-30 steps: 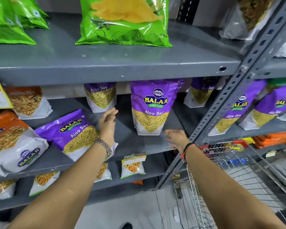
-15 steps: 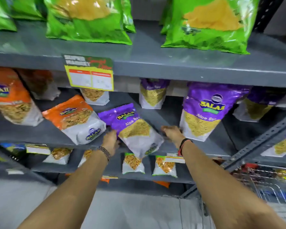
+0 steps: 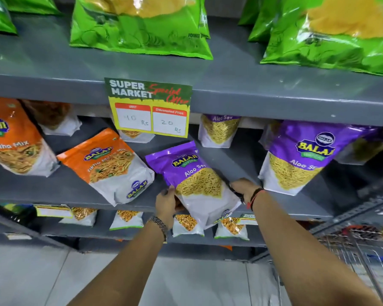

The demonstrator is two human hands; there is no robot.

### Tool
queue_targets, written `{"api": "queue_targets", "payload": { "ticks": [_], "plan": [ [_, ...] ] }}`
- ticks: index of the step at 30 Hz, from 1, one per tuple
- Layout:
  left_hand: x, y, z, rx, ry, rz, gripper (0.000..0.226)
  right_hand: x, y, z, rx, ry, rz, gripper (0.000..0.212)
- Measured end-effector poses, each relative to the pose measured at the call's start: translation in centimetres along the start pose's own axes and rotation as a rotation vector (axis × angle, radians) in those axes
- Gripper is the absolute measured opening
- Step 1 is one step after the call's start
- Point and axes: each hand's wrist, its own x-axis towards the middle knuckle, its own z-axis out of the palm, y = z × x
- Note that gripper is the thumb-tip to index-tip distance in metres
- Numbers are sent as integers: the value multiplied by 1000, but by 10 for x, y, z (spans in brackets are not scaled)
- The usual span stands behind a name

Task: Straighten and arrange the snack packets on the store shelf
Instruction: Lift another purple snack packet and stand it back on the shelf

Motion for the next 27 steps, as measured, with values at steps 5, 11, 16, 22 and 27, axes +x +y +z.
{"api": "queue_targets", "payload": {
  "ticks": [5,11,16,22,27],
  "plan": [
    [-37,-7,7,-141,-116,34,17,-31,40,5,185,70,-110,28],
    [-87,-25,-1,-29,-292,113,22,-89,101,-2,310,114,-102,34],
    [-110,-36,-8,67,-449,167,21,-132,140,0,454,230,-223,25],
    [-124,-23,3,116,-566,197,18,-165,150,2,536,406,-420,23],
    [-129,-14,12,50,-633,201,15,-178,146,-1,578,513,-508,20]
  ]
}}
